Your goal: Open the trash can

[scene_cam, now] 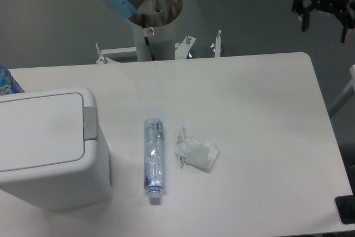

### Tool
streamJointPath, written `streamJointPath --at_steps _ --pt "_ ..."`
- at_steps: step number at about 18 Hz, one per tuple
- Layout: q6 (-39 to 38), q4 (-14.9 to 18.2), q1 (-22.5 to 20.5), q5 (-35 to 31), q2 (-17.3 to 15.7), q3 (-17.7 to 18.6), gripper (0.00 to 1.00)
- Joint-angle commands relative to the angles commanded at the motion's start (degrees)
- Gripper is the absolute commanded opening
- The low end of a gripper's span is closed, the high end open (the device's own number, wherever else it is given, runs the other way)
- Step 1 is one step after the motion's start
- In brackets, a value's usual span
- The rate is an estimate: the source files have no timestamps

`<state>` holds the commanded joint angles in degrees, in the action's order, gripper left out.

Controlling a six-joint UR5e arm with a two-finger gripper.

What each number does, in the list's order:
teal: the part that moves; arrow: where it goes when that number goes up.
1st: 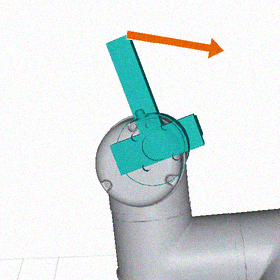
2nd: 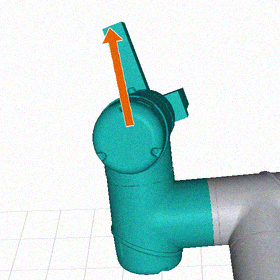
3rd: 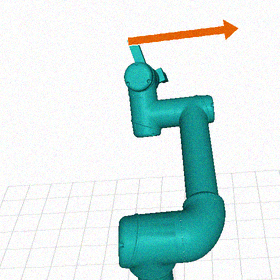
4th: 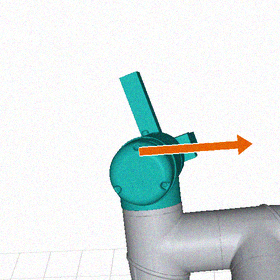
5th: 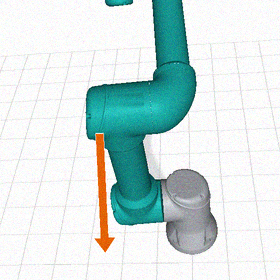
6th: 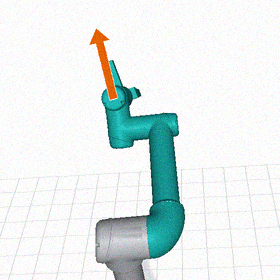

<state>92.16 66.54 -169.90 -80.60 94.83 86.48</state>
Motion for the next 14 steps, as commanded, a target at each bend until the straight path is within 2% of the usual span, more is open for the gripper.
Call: streamJointPath --at_steps 3,5,10,14 --pt "-21.2 -1.3 4.7 0.1 0.4 -0.3 1.0" --pt "-31.8 -3.3 7.6 0.1 1.0 -0.3 1.0" --pt "-47.7 -4.0 12.5 0.4 1.0 -0.7 1.0" --pt "-60.7 -3.7 18.2 1.4 1.1 -1.4 1.0"
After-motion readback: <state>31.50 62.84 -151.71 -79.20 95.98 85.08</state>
